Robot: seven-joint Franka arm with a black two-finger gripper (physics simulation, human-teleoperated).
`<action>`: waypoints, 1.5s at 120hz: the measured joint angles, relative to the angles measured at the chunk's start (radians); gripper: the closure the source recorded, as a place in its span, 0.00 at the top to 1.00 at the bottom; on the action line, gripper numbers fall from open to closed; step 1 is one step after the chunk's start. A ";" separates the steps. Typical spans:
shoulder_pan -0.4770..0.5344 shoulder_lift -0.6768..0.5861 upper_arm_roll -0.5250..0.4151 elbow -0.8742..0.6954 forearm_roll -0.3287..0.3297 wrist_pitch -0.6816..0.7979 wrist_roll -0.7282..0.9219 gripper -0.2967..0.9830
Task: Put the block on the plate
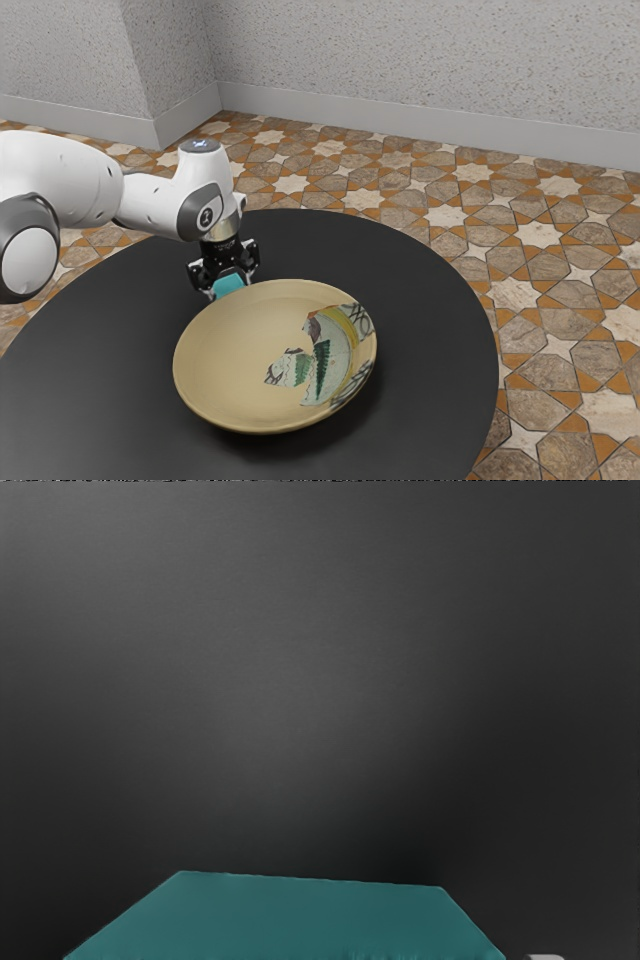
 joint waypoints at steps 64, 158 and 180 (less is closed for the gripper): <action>0.000 -0.011 0.000 -0.003 0.001 -0.011 0.005 0.59; 0.000 -0.045 0.007 -0.015 0.002 -0.028 -0.001 0.53; -0.001 -0.126 0.013 -0.018 0.008 -0.069 -0.001 0.52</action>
